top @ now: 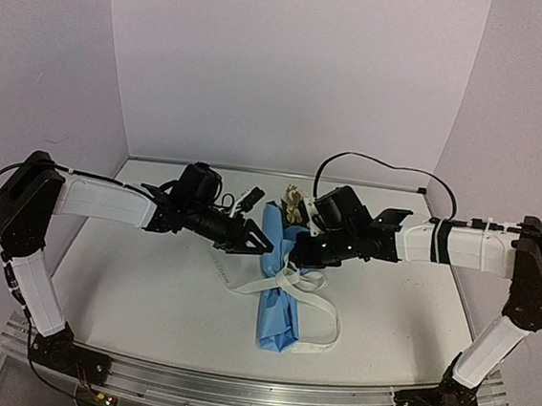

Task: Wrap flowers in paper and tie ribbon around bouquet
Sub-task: Cross the half-tied ribbon over the folded bouquet, then tie the half-tied ribbon at the center of the board.

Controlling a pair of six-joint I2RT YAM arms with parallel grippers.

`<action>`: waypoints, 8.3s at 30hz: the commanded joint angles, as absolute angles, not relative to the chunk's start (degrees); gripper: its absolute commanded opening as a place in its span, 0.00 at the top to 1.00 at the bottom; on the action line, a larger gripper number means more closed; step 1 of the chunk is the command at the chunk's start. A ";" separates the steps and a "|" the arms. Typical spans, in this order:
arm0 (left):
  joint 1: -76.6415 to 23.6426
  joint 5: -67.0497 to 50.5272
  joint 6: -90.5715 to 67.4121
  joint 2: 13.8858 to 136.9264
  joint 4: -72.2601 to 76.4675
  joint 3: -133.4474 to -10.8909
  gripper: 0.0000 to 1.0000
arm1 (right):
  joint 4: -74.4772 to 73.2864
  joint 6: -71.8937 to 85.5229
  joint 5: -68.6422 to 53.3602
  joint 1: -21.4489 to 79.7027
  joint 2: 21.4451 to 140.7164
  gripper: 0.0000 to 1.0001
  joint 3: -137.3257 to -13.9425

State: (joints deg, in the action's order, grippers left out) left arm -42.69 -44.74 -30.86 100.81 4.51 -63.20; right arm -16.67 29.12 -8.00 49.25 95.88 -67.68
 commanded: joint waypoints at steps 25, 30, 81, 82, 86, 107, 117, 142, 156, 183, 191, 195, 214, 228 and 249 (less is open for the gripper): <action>-44.16 -50.39 -22.21 113.83 -0.26 -79.57 0.62 | -13.71 31.82 -9.73 49.59 95.15 1.00 -71.81; -44.47 -49.89 -22.40 114.42 -0.26 -79.67 0.63 | -13.75 32.22 -10.75 49.62 95.92 1.00 -72.33; -49.02 -45.73 -0.10 107.00 -7.74 -77.09 0.52 | -33.15 52.88 -20.22 45.38 105.52 1.00 -87.19; -49.07 -45.67 -0.09 107.18 -8.14 -77.41 0.52 | -33.21 52.73 -20.34 45.40 105.54 1.00 -87.30; -49.22 -45.70 1.46 108.65 -9.96 -79.47 0.54 | -34.32 52.00 -20.36 45.37 105.70 1.00 -87.79; -50.76 -39.06 0.51 106.15 -2.91 -74.79 0.60 | -35.93 66.33 -29.00 44.29 104.00 1.00 -88.36; -50.98 -37.44 -1.09 106.52 -0.32 -74.54 0.74 | -35.95 67.60 -27.57 44.21 102.59 0.92 -86.96; -46.40 -38.59 -23.24 102.72 22.43 -62.39 1.00 | 3.35 28.13 -15.51 44.82 84.30 0.25 -50.73; -44.27 -44.64 -27.05 104.27 22.93 -63.84 1.00 | 1.82 20.47 -26.39 45.90 97.75 0.54 -60.21; -42.73 -44.60 -26.69 104.32 19.84 -64.26 1.00 | 0.41 24.31 -21.52 48.88 97.30 0.92 -58.44; -41.77 -42.99 -26.67 102.56 19.46 -60.76 1.00 | -4.09 27.10 -19.96 50.27 92.02 1.00 -54.71; -41.19 -42.95 -26.33 101.93 18.67 -58.93 1.00 | -10.44 27.87 -15.55 50.28 89.39 1.00 -54.01; -38.35 -41.70 -26.34 96.21 17.52 -49.23 1.00 | -27.66 29.18 -9.39 50.43 88.09 1.00 -54.03; -38.07 -37.56 -34.99 93.32 24.39 -38.34 0.96 | -27.22 30.97 -7.20 51.18 90.40 1.00 -57.52; -39.42 -32.34 -21.32 87.00 2.32 -53.32 0.65 | -21.37 36.36 -3.61 53.33 91.92 1.00 -56.49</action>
State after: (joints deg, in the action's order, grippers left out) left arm -38.72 -34.03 -31.19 88.53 12.85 -42.24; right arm -24.78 33.85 -5.66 52.93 92.05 -56.53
